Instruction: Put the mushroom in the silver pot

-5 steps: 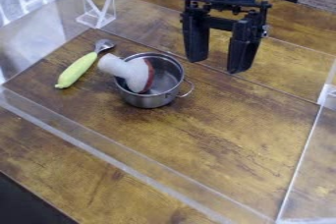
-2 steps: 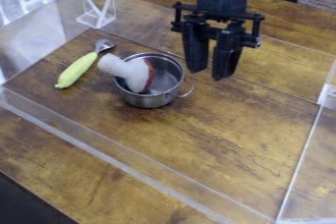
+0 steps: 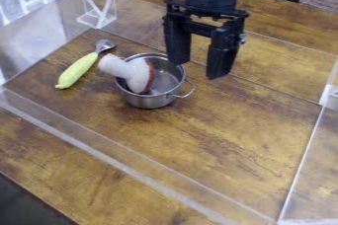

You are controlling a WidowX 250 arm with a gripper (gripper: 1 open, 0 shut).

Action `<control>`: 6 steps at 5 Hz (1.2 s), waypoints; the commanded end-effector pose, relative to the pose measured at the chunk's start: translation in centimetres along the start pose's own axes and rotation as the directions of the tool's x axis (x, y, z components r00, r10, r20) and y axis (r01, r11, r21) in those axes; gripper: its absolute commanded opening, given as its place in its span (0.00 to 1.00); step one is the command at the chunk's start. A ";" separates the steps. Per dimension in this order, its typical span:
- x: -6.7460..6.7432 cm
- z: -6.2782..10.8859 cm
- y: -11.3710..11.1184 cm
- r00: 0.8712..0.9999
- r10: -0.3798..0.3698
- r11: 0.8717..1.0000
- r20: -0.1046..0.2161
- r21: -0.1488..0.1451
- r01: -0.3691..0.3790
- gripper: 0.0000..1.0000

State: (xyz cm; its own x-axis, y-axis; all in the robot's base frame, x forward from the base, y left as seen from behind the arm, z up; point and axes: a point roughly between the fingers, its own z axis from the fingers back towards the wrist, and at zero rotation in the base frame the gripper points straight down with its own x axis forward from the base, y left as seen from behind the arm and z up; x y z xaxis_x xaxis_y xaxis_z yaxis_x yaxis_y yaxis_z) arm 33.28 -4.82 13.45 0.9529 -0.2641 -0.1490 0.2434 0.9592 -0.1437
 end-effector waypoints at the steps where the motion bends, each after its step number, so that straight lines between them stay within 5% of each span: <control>1: -0.3 3.2 -0.5 0.995 0.016 1.000 0.097 0.007 -0.017 1.00; 4: 0.6 1.5 -2.1 0.998 0.006 1.000 0.059 -0.016 -0.005 1.00; 6: 3.7 -0.3 -3.5 0.998 -0.036 0.999 0.059 0.005 0.035 1.00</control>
State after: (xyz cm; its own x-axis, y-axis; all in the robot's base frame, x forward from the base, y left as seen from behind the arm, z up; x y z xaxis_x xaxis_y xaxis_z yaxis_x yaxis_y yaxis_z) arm 35.54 -8.63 10.85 0.9481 -0.2727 -0.1633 0.2485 0.9563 -0.1542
